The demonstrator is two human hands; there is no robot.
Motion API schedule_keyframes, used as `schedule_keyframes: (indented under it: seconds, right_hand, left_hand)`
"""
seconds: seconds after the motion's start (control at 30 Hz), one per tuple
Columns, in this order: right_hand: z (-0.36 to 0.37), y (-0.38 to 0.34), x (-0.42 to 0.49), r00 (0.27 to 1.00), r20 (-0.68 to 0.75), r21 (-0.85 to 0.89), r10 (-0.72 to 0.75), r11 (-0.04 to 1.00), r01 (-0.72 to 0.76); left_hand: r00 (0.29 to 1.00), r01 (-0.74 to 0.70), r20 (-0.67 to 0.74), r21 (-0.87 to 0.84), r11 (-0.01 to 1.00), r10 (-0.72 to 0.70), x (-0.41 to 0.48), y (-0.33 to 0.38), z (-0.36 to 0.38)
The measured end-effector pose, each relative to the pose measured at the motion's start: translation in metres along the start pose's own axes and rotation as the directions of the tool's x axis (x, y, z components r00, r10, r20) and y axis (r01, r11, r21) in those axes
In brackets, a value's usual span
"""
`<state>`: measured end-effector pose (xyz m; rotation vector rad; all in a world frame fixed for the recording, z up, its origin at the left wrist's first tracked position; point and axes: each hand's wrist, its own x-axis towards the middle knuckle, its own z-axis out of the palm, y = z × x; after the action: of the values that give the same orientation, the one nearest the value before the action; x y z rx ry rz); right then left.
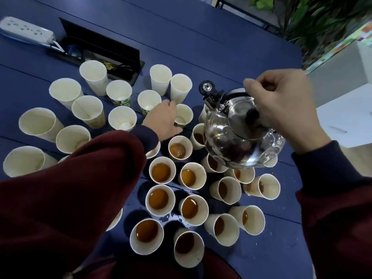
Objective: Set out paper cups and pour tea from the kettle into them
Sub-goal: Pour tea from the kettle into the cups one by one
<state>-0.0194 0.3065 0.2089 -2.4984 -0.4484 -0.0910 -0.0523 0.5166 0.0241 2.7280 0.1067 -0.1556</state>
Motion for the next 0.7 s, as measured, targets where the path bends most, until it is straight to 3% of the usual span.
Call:
schedule_keyframes:
  seconds: [0.17, 0.7]
  right_hand:
    - [0.010, -0.009, 0.018, 0.999, 0.014, -0.023, -0.046, 0.999, 0.046]
    - [0.032, -0.021, 0.047, 0.976, 0.184, -0.159, -0.115, 0.976, 0.145]
  left_hand:
    - [0.997, 0.039, -0.077, 0.178, 0.983, -0.025, 0.010, 0.003, 0.003]
    - [0.991, 0.092, -0.105, 0.032, 0.995, -0.088, 0.023, -0.005, 0.017]
